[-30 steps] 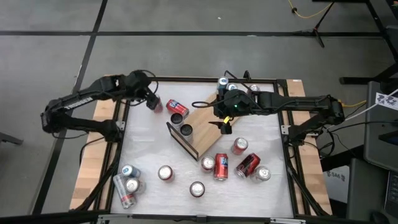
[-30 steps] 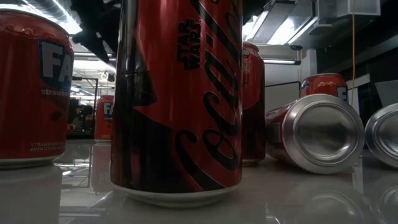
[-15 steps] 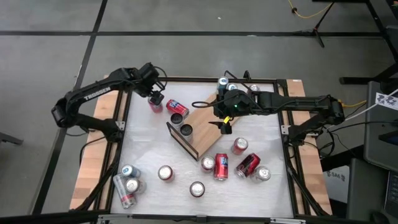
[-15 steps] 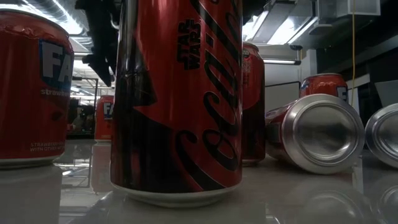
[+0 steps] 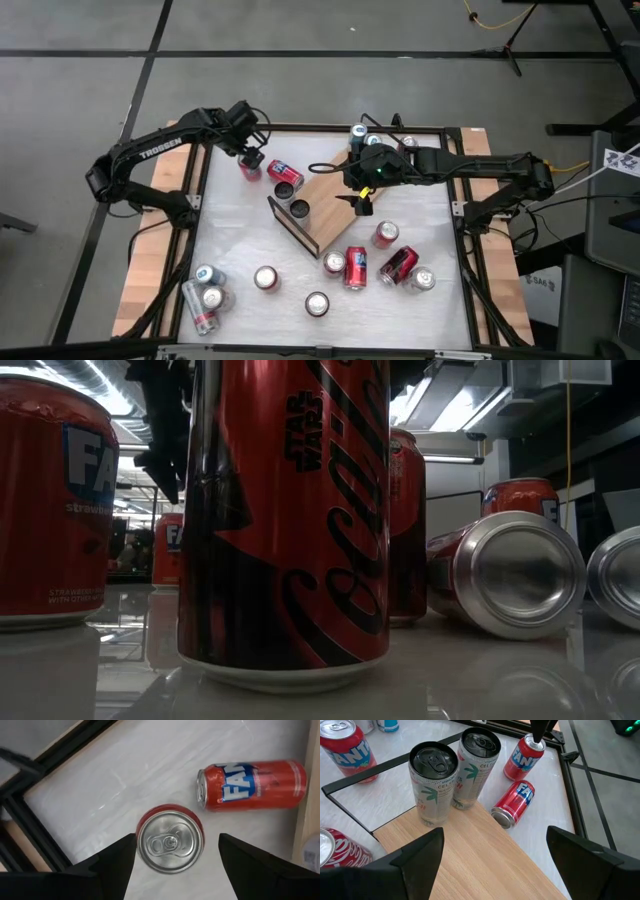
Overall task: Place canned beverage on shelf
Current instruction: Put the orange soda can on the shelf
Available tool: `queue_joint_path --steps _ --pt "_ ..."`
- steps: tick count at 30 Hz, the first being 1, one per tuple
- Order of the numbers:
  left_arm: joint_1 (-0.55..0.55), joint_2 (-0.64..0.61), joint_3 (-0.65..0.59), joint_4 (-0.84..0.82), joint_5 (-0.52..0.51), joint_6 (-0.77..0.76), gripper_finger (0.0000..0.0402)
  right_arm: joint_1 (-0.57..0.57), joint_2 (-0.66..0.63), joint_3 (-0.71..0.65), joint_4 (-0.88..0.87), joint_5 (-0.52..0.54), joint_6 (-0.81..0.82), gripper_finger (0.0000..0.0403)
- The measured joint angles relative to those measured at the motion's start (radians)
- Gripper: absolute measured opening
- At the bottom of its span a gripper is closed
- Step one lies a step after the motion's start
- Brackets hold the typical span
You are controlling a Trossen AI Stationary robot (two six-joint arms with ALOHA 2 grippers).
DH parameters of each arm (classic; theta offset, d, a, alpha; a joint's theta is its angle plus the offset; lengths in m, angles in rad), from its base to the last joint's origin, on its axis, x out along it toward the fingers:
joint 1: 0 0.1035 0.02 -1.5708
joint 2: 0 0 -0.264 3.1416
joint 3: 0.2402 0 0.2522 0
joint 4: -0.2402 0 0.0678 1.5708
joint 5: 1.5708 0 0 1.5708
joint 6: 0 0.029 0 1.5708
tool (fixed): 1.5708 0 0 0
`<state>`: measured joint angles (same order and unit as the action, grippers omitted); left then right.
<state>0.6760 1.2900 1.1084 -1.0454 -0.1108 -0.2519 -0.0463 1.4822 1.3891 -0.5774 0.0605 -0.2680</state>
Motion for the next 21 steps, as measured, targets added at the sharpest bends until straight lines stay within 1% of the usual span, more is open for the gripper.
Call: queue_joint_path --steps 3,16,21 --pt "-0.002 0.000 0.000 -0.003 0.034 0.053 0.0277 0.000 0.000 0.000 0.000 0.000 0.000 0.0342" --pt "-0.002 0.000 0.000 -0.001 0.043 0.057 0.0277 0.000 0.000 -0.001 0.000 0.000 0.000 0.0342" --pt "-0.002 0.000 0.000 -0.001 0.043 0.060 0.0298 0.000 0.000 -0.001 0.000 0.000 0.000 0.0342"
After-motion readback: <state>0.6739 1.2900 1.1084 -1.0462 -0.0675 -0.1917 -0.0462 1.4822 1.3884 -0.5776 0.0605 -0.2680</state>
